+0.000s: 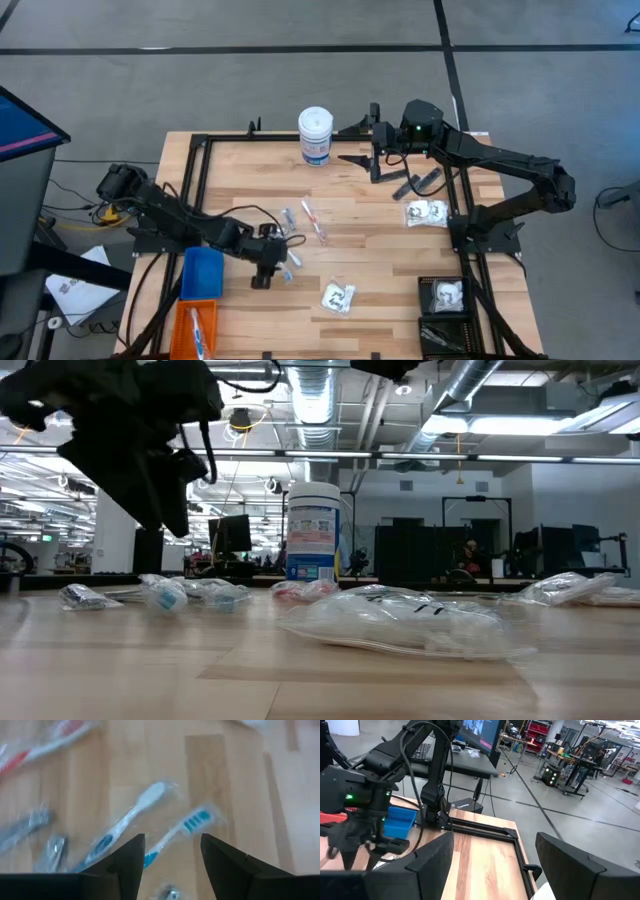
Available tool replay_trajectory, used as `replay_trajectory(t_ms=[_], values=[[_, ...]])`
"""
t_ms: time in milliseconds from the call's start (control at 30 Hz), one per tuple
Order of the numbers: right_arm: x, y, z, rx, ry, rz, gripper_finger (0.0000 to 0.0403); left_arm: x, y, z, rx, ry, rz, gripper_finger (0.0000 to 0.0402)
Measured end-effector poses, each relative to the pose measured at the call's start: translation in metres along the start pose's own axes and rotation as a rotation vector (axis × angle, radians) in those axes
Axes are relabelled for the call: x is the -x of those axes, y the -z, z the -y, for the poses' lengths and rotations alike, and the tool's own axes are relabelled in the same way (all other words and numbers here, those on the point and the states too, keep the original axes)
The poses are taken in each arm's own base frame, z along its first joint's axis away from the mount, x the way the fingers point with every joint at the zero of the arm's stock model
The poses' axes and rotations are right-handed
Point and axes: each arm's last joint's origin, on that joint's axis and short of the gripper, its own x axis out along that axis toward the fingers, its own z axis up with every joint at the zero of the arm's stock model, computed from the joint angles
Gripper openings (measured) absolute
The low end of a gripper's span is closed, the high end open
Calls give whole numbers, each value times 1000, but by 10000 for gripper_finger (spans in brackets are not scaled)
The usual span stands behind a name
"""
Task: Pick & Place Travel size toiletries
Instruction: Put the blue toothbrush into the orange bin
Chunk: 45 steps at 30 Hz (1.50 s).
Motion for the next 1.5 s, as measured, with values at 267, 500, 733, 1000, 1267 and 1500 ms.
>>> replay_trajectory(t_ms=[267,500,733,1000,1267,1500], values=[[0,0,1,0,2,1,276,-2,-1,-10,-139,-10,-8,190],[0,0,0,3,1,-3,276,-16,4,0,-123,56,-62,189],[0,0,0,15,1,-3,276,-50,15,1,-218,-11,-184,190],[0,0,0,15,1,-3,276,-54,15,-1,-194,-22,-197,180],[0,1,0,15,1,-4,276,-56,14,-10,11,-8,-203,56],[0,1,0,13,-1,-9,276,-42,-1,-16,371,-114,-127,16]])
